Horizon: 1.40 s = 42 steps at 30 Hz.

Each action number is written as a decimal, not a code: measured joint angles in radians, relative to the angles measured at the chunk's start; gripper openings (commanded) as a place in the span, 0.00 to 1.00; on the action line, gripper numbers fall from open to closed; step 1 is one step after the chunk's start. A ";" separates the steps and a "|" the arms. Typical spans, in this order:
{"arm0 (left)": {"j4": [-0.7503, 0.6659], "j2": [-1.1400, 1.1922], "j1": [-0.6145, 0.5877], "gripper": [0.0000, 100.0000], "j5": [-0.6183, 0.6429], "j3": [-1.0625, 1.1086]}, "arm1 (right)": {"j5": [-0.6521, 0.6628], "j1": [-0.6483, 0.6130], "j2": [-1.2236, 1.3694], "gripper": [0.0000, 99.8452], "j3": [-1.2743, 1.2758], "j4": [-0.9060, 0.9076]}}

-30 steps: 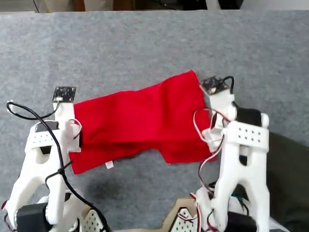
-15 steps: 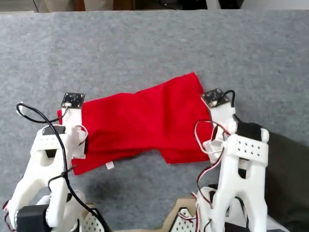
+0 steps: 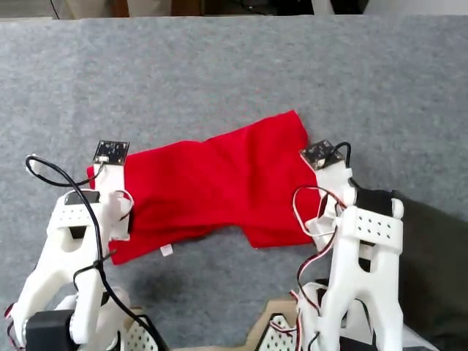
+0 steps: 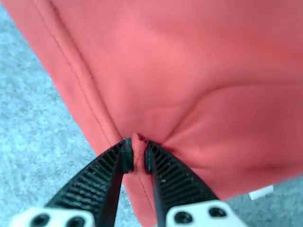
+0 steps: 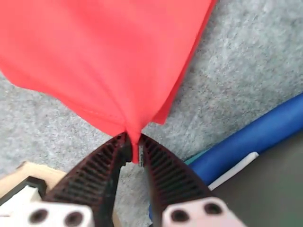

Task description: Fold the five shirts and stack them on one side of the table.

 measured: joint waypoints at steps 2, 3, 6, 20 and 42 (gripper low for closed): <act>0.021 -0.003 0.003 0.02 -0.009 0.000 | 0.000 0.000 0.000 0.00 0.000 -0.011; 0.031 -0.003 0.005 0.02 -0.009 0.000 | 0.000 0.000 0.000 0.00 0.000 -0.014; 0.071 -0.006 0.005 0.02 -0.009 0.000 | 0.000 0.000 0.000 0.00 0.002 -0.014; 0.219 -0.074 -0.026 0.02 0.060 -0.117 | 0.000 0.000 0.000 0.00 0.002 -0.014; 0.425 -0.313 0.078 0.02 -0.133 -0.044 | 0.012 0.000 0.000 0.00 0.002 -0.049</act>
